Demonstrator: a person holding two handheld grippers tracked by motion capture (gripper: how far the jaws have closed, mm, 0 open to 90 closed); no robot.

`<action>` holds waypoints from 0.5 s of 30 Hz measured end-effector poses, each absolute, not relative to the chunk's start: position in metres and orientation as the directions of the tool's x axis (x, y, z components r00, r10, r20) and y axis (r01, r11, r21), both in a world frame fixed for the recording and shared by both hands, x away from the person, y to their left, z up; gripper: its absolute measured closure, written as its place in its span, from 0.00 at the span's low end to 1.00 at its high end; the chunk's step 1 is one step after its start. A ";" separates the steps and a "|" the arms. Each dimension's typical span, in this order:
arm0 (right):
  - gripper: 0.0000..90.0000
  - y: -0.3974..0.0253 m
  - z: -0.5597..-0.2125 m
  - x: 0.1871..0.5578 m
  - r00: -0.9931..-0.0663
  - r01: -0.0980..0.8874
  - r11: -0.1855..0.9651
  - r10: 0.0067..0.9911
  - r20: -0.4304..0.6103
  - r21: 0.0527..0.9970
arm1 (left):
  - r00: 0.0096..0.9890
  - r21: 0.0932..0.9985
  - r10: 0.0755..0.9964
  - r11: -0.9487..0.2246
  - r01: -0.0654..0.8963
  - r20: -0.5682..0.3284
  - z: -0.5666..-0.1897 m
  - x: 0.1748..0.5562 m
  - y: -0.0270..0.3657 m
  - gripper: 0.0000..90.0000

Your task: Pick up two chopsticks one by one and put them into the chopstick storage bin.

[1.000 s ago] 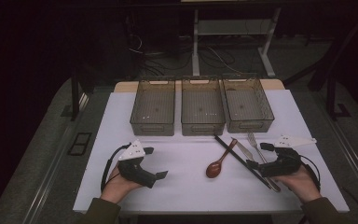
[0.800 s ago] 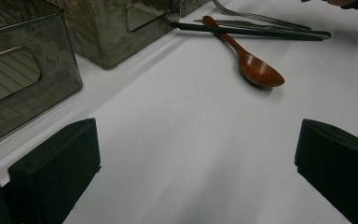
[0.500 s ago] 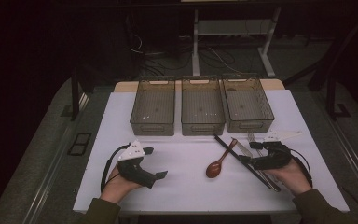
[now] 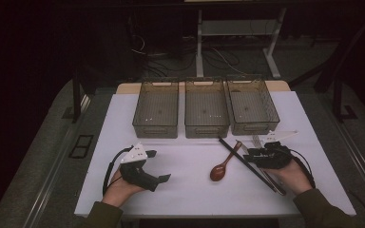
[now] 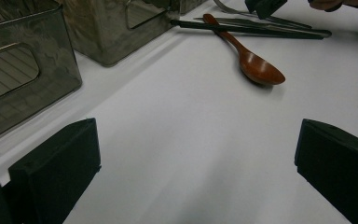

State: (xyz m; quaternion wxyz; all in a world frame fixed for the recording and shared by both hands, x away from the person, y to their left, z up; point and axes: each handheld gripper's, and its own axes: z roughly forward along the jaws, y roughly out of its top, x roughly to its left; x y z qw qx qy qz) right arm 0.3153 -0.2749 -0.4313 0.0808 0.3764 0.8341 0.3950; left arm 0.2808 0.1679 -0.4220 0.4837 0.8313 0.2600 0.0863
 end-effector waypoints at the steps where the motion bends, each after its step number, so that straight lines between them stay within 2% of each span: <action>1: 0.74 -0.275 -0.432 0.315 -0.705 0.568 0.411 0.689 0.164 0.714 | 0.850 0.848 0.516 -0.398 0.349 -0.108 -0.422 0.281 0.168 0.00; 15: 0.86 -0.272 -0.440 0.316 -0.716 0.583 0.458 0.680 0.158 0.672 | 0.850 0.847 0.515 -0.399 0.352 -0.111 -0.423 0.281 0.168 0.00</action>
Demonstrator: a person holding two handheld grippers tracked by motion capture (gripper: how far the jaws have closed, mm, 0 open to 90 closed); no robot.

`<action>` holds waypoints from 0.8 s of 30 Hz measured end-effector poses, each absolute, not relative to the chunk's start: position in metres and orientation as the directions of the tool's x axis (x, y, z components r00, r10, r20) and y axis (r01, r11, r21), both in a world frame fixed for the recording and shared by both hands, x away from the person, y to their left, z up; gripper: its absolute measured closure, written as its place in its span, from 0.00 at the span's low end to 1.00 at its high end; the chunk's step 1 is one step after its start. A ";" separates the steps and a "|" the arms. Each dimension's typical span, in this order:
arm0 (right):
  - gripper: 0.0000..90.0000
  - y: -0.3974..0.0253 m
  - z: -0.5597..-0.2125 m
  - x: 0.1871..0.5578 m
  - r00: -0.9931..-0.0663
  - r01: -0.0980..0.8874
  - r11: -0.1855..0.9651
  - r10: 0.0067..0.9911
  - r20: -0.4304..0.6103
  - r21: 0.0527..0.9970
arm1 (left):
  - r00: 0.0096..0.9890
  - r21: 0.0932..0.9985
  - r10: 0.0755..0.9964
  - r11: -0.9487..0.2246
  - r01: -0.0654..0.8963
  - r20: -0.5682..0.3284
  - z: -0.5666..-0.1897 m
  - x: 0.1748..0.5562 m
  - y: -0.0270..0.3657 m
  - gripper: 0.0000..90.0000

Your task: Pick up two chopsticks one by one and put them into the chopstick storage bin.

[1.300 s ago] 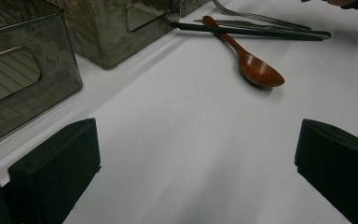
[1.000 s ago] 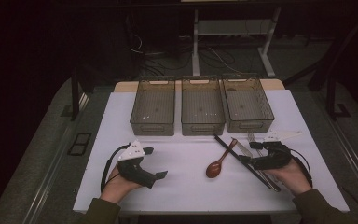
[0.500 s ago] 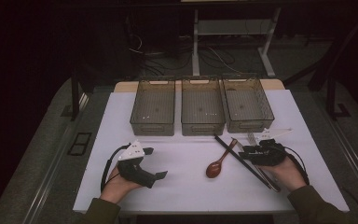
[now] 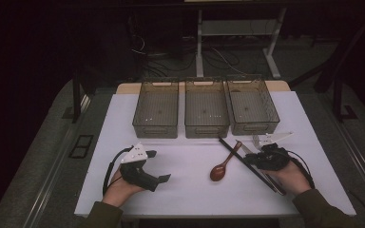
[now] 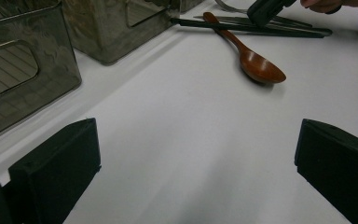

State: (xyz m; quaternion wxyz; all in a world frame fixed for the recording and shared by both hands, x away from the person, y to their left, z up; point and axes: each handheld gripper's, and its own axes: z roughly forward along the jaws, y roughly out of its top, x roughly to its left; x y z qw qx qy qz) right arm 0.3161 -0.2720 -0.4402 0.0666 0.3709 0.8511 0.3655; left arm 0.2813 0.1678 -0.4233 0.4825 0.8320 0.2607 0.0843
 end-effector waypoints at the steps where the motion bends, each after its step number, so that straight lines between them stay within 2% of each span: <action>1: 0.87 -0.272 -0.440 0.316 -0.716 0.585 0.460 0.680 0.157 0.668 | 0.850 0.847 0.515 -0.399 0.352 -0.111 -0.423 0.281 0.168 0.00; 24: 0.89 -0.271 -0.445 0.318 -0.696 0.622 0.448 0.691 0.192 0.642 | 0.850 0.847 0.515 -0.398 0.353 -0.112 -0.423 0.281 0.167 0.00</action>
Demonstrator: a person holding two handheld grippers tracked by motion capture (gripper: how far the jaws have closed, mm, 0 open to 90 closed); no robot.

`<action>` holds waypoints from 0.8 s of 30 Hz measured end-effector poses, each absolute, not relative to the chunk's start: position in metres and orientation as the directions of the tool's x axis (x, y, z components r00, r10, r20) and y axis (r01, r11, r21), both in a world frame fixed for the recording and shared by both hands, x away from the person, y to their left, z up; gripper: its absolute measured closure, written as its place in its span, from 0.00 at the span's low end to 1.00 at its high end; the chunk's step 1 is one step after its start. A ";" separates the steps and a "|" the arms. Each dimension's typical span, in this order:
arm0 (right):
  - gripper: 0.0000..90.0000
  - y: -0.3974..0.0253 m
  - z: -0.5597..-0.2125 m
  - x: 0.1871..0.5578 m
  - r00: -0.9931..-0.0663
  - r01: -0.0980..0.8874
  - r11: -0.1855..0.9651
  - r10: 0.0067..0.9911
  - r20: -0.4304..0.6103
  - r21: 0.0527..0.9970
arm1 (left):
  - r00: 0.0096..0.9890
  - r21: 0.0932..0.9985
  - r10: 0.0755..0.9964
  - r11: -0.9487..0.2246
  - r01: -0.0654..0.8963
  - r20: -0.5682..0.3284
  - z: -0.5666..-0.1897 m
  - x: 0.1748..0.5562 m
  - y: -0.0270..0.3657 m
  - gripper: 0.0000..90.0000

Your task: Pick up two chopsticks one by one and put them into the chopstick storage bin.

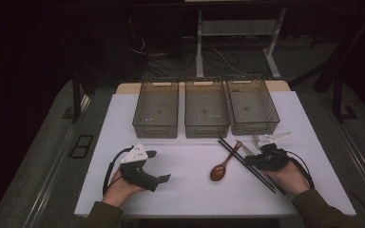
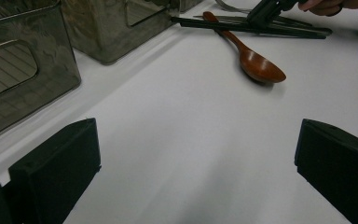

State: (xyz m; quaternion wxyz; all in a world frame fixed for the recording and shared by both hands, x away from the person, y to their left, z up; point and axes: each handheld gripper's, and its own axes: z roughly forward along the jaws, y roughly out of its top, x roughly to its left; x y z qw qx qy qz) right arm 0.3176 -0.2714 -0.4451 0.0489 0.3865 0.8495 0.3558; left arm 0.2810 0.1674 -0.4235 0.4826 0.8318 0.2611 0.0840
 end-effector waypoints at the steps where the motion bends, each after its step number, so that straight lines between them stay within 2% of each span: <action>1: 0.89 -0.271 -0.445 0.318 -0.697 0.623 0.450 0.690 0.193 0.640 | 0.850 0.847 0.515 -0.399 0.353 -0.112 -0.424 0.281 0.167 0.00; 24: 0.93 -0.269 -0.445 0.317 -0.690 0.638 0.448 0.695 0.205 0.626 | 0.853 0.846 0.511 -0.403 0.348 -0.107 -0.424 0.281 0.167 0.00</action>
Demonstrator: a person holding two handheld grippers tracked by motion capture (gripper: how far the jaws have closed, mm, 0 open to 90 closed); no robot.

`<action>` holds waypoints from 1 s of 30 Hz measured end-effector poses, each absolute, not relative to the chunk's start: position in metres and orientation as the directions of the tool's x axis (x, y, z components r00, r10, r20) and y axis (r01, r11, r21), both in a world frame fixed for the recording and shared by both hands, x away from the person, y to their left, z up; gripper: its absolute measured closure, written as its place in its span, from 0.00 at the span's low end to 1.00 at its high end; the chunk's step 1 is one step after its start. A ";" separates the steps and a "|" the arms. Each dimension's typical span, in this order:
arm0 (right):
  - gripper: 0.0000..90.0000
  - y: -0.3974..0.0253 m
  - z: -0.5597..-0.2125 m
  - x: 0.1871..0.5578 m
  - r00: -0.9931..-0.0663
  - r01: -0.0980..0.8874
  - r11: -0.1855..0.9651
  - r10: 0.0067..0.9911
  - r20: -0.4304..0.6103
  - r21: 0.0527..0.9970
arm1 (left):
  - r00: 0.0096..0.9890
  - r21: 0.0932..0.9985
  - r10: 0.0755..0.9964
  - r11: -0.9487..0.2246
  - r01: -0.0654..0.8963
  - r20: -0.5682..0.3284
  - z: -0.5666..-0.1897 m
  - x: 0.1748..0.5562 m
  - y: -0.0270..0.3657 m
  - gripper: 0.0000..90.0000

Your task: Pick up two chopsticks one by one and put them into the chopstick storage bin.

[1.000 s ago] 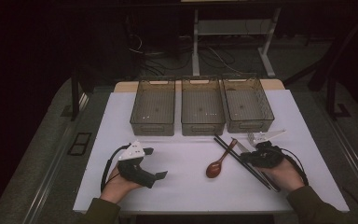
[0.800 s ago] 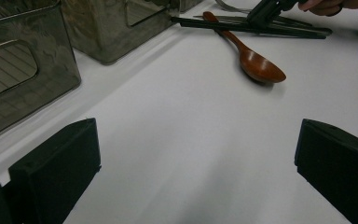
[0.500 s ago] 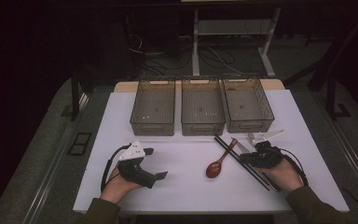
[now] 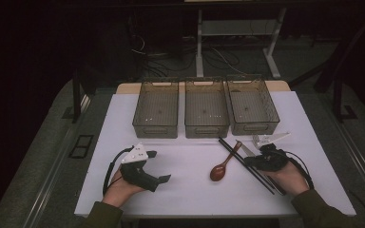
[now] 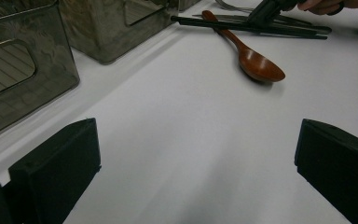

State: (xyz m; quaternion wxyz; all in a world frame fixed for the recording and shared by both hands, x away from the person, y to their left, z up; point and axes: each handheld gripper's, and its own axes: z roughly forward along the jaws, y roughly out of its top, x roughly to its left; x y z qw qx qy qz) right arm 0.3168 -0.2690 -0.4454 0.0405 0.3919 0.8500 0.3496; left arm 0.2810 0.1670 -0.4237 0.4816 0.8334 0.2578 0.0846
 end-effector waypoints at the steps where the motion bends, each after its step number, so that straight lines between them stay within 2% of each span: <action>1: 0.93 -0.269 -0.445 0.317 -0.690 0.637 0.447 0.694 0.205 0.628 | 0.852 0.846 0.512 -0.403 0.349 -0.108 -0.424 0.281 0.167 0.00; 30: 0.94 -0.274 -0.429 0.313 -0.710 0.609 0.433 0.671 0.213 0.665 | 0.851 0.848 0.513 -0.397 0.351 -0.112 -0.424 0.281 0.167 0.00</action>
